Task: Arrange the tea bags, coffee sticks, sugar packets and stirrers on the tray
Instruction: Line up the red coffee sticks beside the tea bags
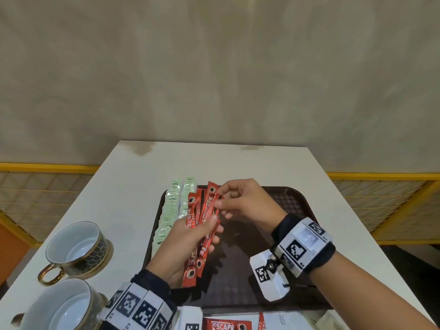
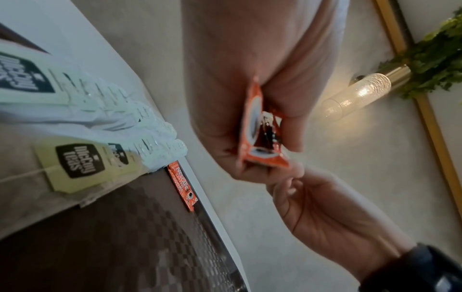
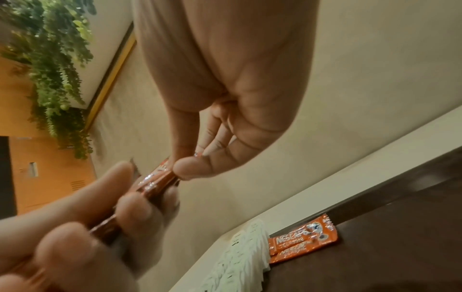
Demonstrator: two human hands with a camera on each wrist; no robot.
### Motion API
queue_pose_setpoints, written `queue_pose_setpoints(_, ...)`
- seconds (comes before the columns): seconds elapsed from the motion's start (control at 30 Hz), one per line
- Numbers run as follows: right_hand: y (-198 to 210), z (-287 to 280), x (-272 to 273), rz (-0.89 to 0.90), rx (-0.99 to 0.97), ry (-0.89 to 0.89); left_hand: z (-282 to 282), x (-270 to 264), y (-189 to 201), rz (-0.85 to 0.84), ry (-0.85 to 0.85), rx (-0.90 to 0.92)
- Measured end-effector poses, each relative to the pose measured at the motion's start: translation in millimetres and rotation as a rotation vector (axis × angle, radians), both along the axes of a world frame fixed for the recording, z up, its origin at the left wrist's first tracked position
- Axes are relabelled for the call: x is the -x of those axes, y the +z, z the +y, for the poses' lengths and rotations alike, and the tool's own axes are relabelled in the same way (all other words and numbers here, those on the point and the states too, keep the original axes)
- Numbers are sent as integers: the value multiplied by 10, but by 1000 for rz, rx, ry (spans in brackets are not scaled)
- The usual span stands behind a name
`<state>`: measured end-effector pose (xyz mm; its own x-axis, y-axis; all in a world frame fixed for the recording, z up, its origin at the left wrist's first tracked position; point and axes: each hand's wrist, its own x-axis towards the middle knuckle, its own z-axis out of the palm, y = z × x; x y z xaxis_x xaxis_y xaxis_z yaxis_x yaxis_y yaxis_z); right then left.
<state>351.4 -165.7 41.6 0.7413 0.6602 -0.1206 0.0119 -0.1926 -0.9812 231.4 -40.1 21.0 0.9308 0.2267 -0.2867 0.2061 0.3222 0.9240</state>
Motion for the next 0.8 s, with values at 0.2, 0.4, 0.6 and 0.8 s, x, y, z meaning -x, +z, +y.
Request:
queue_pose_setpoints(0.2,78,-252,-77,10,-172,-106,64,-36,-12,35,35,153)
queue_pose_setpoints(0.4,-53,-370,-7,-120,-266,-80,103,-101,-32,51,51,396)
queue_pose_setpoints(0.6,-241,-422,-41,-133,-219,8,121,-98,-108,74,58,394)
queue_pose_setpoints(0.8,-253,-452,-5,-123,7,27,94,-87,-196,77,122,138)
